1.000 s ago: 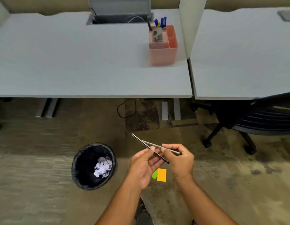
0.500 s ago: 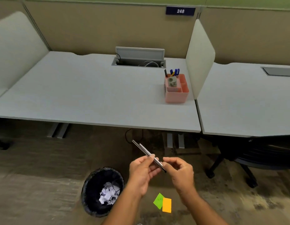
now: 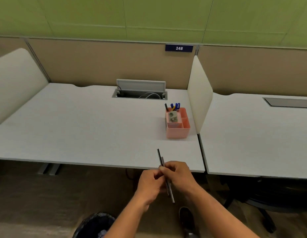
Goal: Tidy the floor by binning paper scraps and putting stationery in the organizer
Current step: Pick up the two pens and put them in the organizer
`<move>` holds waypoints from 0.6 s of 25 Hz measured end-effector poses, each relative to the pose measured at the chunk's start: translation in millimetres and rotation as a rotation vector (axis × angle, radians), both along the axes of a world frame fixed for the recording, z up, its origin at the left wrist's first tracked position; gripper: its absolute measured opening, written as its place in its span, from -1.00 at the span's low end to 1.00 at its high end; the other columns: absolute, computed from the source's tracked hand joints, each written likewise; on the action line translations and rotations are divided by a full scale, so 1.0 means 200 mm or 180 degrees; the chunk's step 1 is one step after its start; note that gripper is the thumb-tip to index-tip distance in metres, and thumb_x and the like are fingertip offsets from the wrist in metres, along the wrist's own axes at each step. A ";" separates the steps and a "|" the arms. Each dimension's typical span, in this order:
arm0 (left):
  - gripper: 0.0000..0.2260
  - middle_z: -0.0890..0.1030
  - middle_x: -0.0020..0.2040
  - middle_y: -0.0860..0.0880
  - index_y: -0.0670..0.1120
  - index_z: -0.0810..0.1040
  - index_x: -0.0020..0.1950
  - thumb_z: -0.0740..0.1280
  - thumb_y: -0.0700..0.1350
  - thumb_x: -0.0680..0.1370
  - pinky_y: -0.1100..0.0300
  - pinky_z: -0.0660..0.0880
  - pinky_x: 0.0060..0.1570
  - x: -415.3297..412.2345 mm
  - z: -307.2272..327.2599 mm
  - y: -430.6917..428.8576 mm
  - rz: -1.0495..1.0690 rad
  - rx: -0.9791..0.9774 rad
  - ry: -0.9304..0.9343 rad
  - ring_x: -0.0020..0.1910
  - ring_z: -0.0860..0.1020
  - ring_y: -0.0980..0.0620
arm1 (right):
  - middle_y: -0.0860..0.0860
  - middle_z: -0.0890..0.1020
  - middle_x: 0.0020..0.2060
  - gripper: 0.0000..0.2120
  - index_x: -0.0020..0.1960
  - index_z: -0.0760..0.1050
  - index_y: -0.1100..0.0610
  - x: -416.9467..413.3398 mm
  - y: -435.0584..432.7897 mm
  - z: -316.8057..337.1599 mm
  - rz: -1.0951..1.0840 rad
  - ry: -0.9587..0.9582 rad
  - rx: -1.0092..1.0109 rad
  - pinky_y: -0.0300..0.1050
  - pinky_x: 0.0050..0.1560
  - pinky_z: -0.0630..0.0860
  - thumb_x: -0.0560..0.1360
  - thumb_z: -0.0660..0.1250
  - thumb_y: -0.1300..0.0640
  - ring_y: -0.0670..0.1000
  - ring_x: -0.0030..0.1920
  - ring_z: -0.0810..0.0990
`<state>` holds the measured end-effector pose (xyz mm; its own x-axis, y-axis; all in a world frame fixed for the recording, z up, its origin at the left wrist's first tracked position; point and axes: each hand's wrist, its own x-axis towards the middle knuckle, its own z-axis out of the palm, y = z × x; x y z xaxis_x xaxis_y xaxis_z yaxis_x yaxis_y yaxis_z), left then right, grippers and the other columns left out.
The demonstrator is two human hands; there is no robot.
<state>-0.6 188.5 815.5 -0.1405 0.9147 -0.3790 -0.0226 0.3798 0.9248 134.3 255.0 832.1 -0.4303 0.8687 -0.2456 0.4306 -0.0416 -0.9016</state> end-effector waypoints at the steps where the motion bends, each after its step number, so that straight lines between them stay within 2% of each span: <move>1: -0.79 0.79 -0.03 0.07 0.12 0.75 0.04 0.35 -0.12 0.66 0.21 0.71 -0.09 0.01 0.00 0.10 -0.0031 0.0004 0.0094 -0.04 0.78 0.06 | -0.07 0.77 -0.13 -0.83 -0.07 0.73 -0.07 0.02 0.09 0.00 -0.0052 0.0141 -0.0054 -0.07 0.06 0.70 0.61 0.38 -0.02 -0.09 -0.08 0.76; 4: -0.78 0.78 -0.04 0.17 0.25 0.73 -0.01 0.38 -0.08 0.65 0.27 0.69 -0.11 0.05 0.00 0.40 -0.0087 0.0026 0.0463 -0.05 0.77 0.14 | -0.03 0.79 -0.13 -0.84 -0.07 0.75 -0.02 0.08 0.39 -0.01 -0.0117 0.0454 -0.0151 -0.05 0.09 0.69 0.59 0.41 0.00 -0.05 -0.06 0.76; 8: -0.81 0.78 -0.12 0.13 0.20 0.72 -0.10 0.42 -0.08 0.63 0.30 0.68 -0.15 0.17 0.01 0.83 -0.0153 -0.0171 0.0838 -0.12 0.76 0.15 | 0.02 0.79 -0.14 -0.86 -0.07 0.76 0.04 0.19 0.82 0.01 -0.0359 0.0625 -0.0305 -0.11 0.06 0.71 0.56 0.45 0.04 0.01 -0.07 0.78; 11: -0.79 0.77 -0.11 0.11 0.19 0.71 -0.11 0.42 -0.10 0.63 0.36 0.63 -0.21 0.24 0.03 1.15 -0.0185 -0.0212 0.0944 -0.14 0.76 0.15 | -0.02 0.78 -0.07 -0.88 -0.06 0.74 0.02 0.25 1.13 0.03 -0.0343 0.0726 -0.0329 -0.18 -0.01 0.71 0.57 0.43 0.04 0.00 -0.03 0.78; 13: -0.86 0.77 -0.10 0.09 0.11 0.75 -0.07 0.44 -0.11 0.60 0.31 0.67 -0.17 0.26 0.06 1.33 -0.0142 -0.0235 0.1047 -0.14 0.76 0.07 | -0.07 0.79 -0.01 -0.91 -0.01 0.73 0.01 0.27 1.33 0.04 -0.0465 0.0854 -0.0313 -0.16 0.00 0.72 0.59 0.44 0.08 -0.02 0.01 0.78; 15: -0.88 0.75 -0.02 0.07 0.03 0.76 0.06 0.48 -0.13 0.57 0.18 0.71 -0.03 0.25 0.07 1.47 -0.0001 -0.0271 0.1147 -0.07 0.73 0.03 | -0.08 0.80 -0.05 -0.93 0.01 0.71 0.00 0.26 1.50 0.06 -0.0688 0.0938 -0.0209 -0.19 -0.07 0.71 0.59 0.44 0.11 -0.04 -0.03 0.79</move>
